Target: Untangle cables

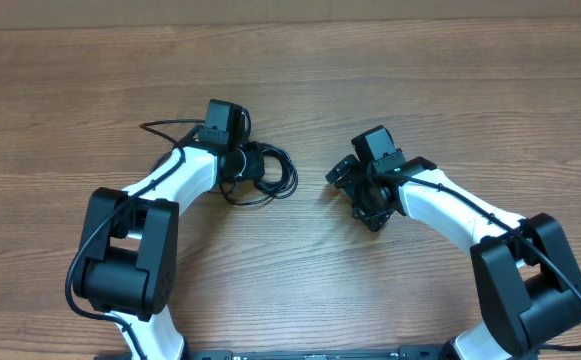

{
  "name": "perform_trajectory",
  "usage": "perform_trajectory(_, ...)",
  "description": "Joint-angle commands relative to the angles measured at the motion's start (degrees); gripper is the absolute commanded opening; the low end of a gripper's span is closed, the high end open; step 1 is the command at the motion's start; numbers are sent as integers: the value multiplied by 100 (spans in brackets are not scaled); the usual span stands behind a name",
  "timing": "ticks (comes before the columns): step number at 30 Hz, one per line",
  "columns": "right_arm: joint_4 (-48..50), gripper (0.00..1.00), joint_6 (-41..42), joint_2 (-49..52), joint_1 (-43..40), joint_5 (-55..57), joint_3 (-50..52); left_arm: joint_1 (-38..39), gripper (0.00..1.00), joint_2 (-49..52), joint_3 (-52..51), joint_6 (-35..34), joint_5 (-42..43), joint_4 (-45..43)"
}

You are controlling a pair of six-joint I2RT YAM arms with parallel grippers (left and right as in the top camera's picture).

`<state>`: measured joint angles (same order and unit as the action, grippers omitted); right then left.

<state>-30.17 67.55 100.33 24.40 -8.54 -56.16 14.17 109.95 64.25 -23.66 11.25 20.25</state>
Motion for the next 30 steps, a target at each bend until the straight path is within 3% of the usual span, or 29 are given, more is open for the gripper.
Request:
perform_trajectory(1,-11,100,17,74,-4,144,72,11,32,170,-39,-59,-223,50)
perform_trajectory(4,-11,100,15,74,-4,144,72,11,6,170,-39,-61,-162,127)
perform_trajectory(12,-11,100,15,74,-4,144,72,-7,4,170,-39,-28,212,61)
perform_trajectory(15,-11,100,17,74,-4,144,72,-170,4,168,-35,243,1156,-267)
perform_trajectory(22,87,100,15,74,-4,146,72,-988,4,170,-35,310,4478,-1193)
perform_trajectory(30,415,100,15,74,-4,149,72,-1449,4,170,-35,1449,6402,-1276)
